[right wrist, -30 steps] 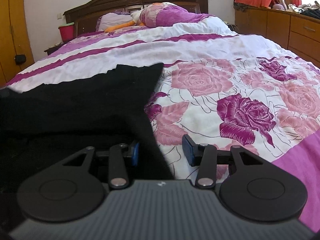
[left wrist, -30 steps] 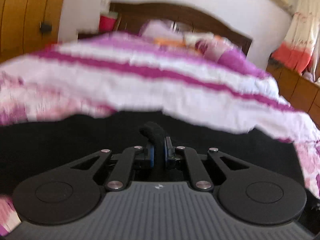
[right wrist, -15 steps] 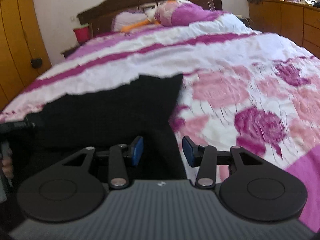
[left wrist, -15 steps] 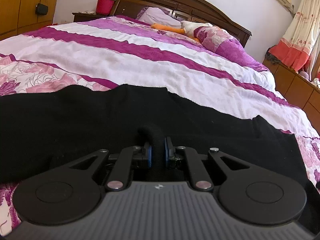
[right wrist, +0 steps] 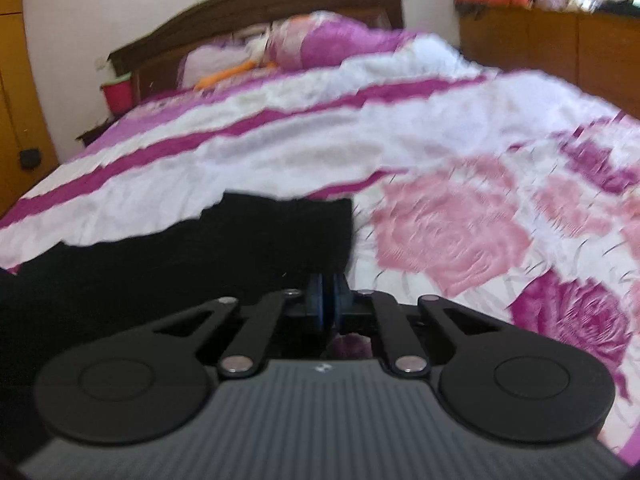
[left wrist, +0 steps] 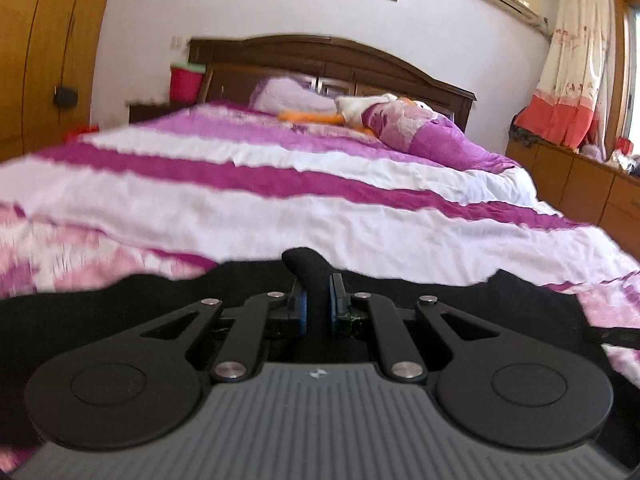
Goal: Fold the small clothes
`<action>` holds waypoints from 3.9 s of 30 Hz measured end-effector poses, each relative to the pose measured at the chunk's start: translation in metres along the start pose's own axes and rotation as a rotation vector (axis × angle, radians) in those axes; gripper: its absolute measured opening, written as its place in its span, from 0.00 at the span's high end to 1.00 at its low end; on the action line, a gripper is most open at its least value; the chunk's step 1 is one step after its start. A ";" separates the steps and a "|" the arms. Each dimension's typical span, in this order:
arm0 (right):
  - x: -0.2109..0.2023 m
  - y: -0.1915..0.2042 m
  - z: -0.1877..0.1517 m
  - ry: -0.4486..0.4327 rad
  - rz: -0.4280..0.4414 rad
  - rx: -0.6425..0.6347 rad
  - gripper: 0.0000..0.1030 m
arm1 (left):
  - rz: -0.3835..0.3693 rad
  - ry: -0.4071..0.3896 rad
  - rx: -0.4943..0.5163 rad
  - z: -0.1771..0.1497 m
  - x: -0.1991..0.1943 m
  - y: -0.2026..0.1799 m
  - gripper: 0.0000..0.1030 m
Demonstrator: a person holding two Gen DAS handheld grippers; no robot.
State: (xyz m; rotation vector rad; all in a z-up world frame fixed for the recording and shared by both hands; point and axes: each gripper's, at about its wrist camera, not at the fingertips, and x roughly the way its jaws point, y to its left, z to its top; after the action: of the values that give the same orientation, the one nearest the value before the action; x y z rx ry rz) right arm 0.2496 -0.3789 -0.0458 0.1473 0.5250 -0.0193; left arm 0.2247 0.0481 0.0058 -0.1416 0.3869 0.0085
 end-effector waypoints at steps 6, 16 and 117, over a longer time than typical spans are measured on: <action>0.017 -0.019 -0.008 0.041 -0.033 0.070 0.97 | 0.069 0.187 0.012 -0.023 0.047 0.007 0.86; 0.019 -0.006 -0.010 0.048 -0.072 -0.013 0.96 | 0.116 0.184 -0.009 -0.015 0.028 0.011 0.64; -0.152 -0.001 -0.102 0.195 0.231 0.092 0.44 | -0.106 0.242 0.102 -0.044 -0.078 -0.078 0.61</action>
State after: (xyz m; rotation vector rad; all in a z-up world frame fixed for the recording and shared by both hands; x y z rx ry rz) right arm 0.0677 -0.3677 -0.0568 0.3008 0.6995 0.1977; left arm 0.1389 -0.0333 0.0058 -0.0625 0.6198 -0.1340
